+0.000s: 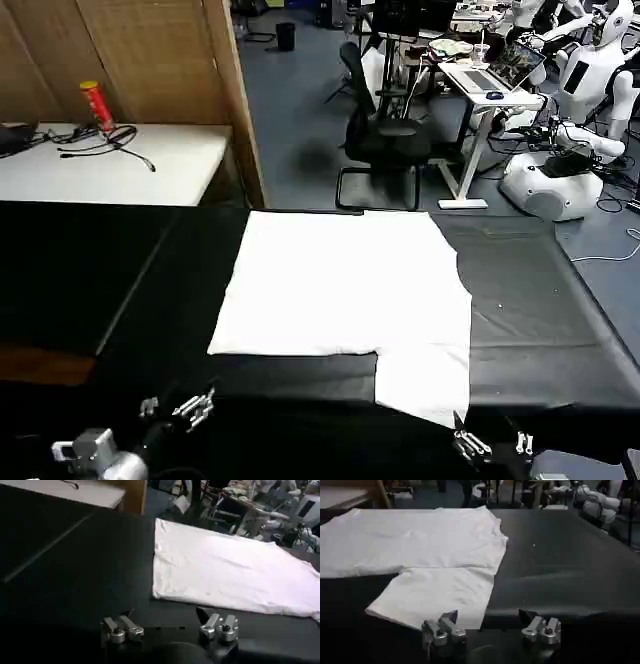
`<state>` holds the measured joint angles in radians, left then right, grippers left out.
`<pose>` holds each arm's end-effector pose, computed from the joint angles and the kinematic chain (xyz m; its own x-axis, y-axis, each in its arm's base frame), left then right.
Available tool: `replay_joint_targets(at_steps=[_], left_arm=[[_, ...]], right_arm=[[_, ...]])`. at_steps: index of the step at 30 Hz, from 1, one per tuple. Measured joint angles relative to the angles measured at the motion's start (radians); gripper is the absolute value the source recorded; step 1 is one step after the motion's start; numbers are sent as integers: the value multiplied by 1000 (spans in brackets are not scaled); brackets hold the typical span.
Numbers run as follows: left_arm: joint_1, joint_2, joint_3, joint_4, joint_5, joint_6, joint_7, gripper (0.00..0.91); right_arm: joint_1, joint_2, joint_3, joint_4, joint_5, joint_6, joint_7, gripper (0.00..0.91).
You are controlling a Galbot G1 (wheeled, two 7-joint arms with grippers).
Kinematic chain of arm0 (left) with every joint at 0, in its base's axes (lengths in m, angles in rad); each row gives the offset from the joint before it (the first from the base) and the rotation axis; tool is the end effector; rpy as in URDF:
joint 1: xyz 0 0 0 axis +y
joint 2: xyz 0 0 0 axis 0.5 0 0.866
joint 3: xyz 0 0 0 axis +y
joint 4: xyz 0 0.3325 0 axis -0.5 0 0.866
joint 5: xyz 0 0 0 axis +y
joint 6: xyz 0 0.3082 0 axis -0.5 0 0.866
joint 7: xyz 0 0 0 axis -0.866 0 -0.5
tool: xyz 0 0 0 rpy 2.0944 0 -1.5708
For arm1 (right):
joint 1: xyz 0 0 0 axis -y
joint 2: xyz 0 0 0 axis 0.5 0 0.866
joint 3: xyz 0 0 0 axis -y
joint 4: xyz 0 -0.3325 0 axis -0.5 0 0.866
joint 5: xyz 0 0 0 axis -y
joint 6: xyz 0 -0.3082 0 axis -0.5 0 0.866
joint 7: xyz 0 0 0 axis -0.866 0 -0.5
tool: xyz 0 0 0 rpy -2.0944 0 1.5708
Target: Fold and organize the clothes.
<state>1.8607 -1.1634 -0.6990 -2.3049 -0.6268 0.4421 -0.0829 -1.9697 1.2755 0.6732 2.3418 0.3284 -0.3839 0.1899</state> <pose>0.0822 0.0866 -0.2324 -0.8553 0.1392 0.4991 0.0569 0.9826 -0.1767 0.0498 -0.0658 -0.2365 -0.8611 0.0913 0.5002 0.0662 0.9955 -0.0677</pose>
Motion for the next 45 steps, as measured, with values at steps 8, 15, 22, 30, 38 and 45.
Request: replay_joint_targets(at_steps=[8, 15, 22, 30, 38, 45], left_arm=[[-98, 4, 29, 54, 14, 9, 2, 878], [-190, 7, 49, 128, -3, -10, 7, 878], [-231, 4, 64, 180, -2, -17, 15, 761], [-262, -6, 88, 228, 20, -18, 23, 497], [-279, -16, 100, 267, 39, -25, 25, 10], [-267, -20, 103, 261, 37, -25, 37, 0]], right_arm=[[134, 0, -24, -58, 4, -79, 4, 878], [200, 14, -46, -109, -6, -87, -2, 878], [223, 28, -67, -140, -26, -87, -3, 878], [222, 42, -89, -145, -55, -86, -2, 702], [220, 51, -99, -156, -67, -86, -2, 215], [207, 54, -100, -146, -73, -90, 2, 29]])
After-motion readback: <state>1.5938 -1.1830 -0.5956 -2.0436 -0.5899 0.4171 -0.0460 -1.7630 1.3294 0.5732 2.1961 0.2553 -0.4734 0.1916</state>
